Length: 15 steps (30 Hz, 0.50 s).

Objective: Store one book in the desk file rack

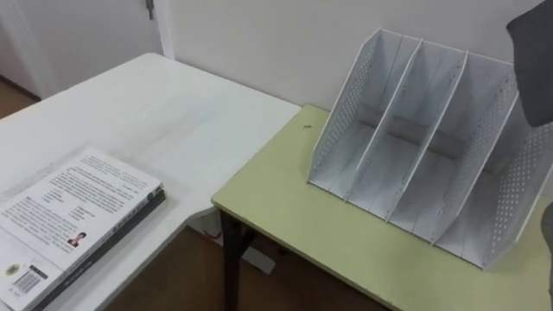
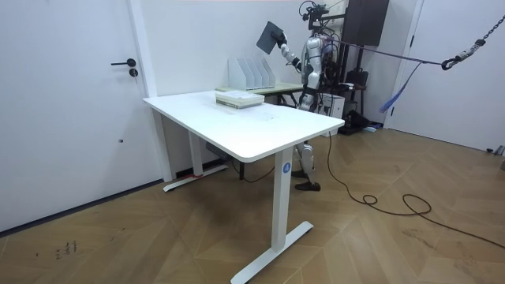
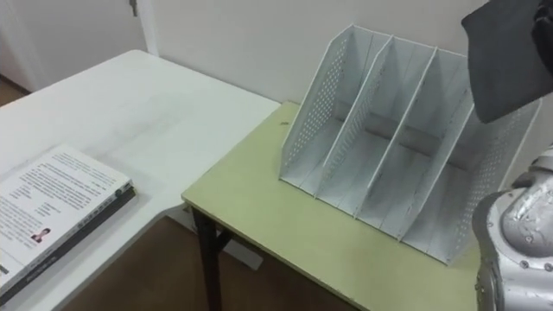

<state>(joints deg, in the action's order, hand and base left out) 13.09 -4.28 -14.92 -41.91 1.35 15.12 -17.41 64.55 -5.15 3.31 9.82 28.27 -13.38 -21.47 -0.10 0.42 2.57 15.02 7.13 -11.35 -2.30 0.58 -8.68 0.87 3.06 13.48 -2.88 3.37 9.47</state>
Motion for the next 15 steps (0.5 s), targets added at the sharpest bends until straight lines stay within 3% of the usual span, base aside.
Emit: perform_joint_trajectory(k=[8,15], right_arm=[[-4.24,1.46,-0.02,-1.09,1.00,-1.70,1.91,-2.60],[-14.28,4.45,0.10,-0.03,1.00,-1.66,3.54,-8.08]], left_arm=[[-0.11,2.74,-2.65,-0.11,-1.44,0.00,0.65,0.37],[-0.14,4.04,-2.96,0.09,-1.46,0.00,1.18,2.18]], waist=[[-0.10,-0.99,0.23],[0.16,-1.04,0.79]], left_leg=[[-0.02,-1.50,0.00,-0.01,0.01,0.76],[-0.03,-1.49,0.00,0.01,0.04,1.24]], right_leg=[[1.21,-0.16,0.92,-0.05,0.95,-0.08],[1.00,-0.27,0.96,-0.09,1.60,-0.08]], base=[[0.04],[0.02]])
